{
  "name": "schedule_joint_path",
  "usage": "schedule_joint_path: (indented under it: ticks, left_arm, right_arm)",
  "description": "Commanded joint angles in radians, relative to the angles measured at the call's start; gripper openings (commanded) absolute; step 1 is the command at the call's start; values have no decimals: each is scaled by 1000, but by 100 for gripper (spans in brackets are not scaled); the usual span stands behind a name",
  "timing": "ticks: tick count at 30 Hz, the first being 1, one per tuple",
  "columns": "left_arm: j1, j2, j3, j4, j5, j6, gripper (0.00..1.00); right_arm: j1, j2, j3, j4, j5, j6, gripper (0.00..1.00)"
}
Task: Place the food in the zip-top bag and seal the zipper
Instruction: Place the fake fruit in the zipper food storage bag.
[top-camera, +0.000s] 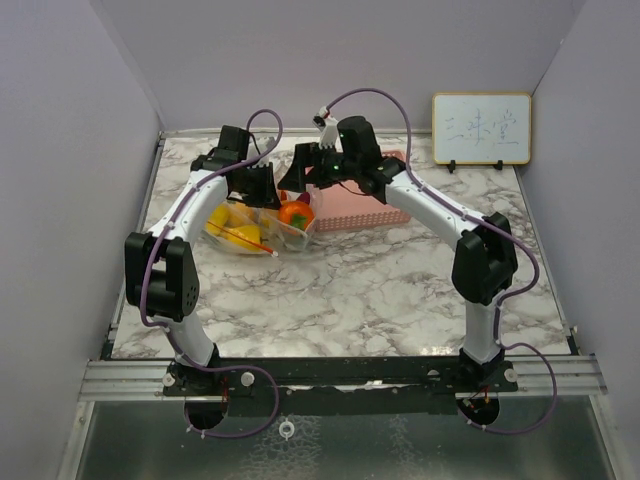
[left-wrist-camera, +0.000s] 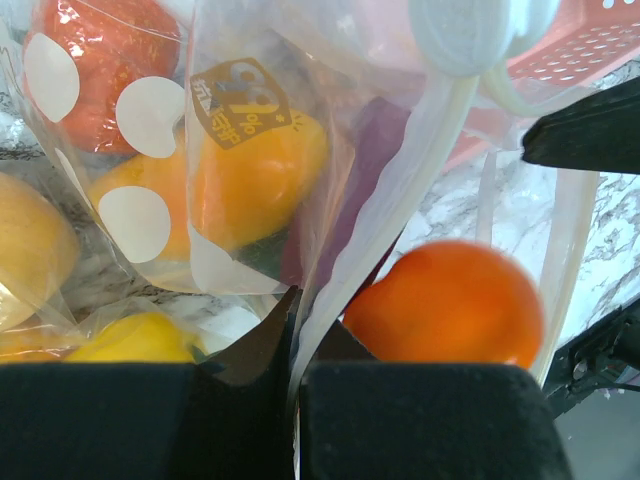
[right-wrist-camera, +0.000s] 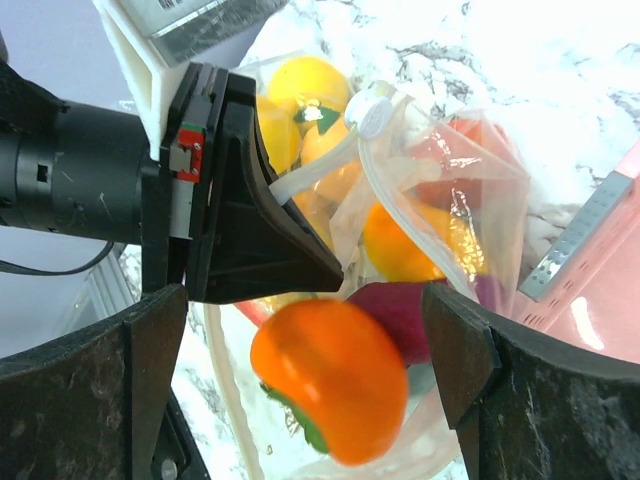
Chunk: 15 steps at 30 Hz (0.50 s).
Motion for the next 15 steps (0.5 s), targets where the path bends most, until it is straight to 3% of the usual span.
schedule_joint_path:
  ticks: [1,7,13,15]
  left_arm:
    - [-5,-37,-3,22,38,-13,0]
    - [-4,-37,18,21,45,-19,0]
    - [-8,-69,-5,39,54,-33,0]
    - [-7,-72,-10,44,54,-36,0]
  right_arm:
    - [2,-78,25,-27,111,-13,100]
    - [2,-66,105,-133,343,26,100]
    - [5,76,330,-245,393,80,100]
    - [17,119,393,-275,416,80,94]
